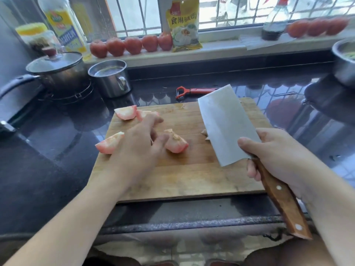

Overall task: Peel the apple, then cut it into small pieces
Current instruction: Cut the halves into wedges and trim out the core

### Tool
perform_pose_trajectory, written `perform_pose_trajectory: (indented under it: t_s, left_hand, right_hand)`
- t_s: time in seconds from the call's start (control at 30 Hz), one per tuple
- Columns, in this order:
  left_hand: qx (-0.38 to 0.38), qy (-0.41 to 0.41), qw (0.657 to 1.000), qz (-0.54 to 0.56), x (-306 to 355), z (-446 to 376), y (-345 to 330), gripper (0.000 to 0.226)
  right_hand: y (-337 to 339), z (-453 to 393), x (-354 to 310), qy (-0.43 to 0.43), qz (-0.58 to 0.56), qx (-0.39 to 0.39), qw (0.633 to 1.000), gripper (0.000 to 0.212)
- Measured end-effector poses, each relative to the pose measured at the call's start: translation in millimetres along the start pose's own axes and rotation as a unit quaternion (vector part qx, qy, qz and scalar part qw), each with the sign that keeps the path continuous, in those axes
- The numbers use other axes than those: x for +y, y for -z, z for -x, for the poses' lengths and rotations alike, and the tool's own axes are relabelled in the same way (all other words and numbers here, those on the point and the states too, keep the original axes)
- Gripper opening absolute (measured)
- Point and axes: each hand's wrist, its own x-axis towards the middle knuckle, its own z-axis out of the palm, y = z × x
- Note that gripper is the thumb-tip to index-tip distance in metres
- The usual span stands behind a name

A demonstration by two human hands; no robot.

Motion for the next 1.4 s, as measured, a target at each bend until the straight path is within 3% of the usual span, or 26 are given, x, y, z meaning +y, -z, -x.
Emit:
perform_pose_trajectory:
  t_s: [0.1,0.17,0.3,0.43,0.57,0.87,1.4]
  left_hand:
    - [-0.112,-0.058,0.992,-0.026,-6,-14,17,0.038]
    - [-0.167,-0.042,0.985,-0.018,-4,-15,16,0.035]
    - [-0.085,-0.001,0.996,0.037,-6,-8,2,0.015]
    - [0.002,0.002,0.995,0.096,-6,6,-14,0.015]
    - [0.038,-0.018,0.992,0.120,-8,11,-28,0.015]
    - [0.049,-0.034,0.989,0.137,-12,10,-30,0.012]
    - [0.041,-0.029,0.989,0.139,-9,11,-29,0.008]
  right_hand:
    - [-1,4,0,0.003,-0.011,-0.004,1.000,0.018]
    - [-3,6,-2,0.000,-0.019,-0.010,1.000,0.018]
    - [-7,9,-8,-0.003,-0.037,-0.019,0.999,0.017]
    - [-19,6,-12,-0.002,-0.020,-0.032,0.999,0.017]
    - [-30,1,-15,0.019,0.034,-0.032,0.999,0.016]
    - [-39,-5,-17,0.040,0.116,-0.028,0.992,0.017]
    - [-46,-1,-15,0.042,0.120,-0.042,0.991,0.014]
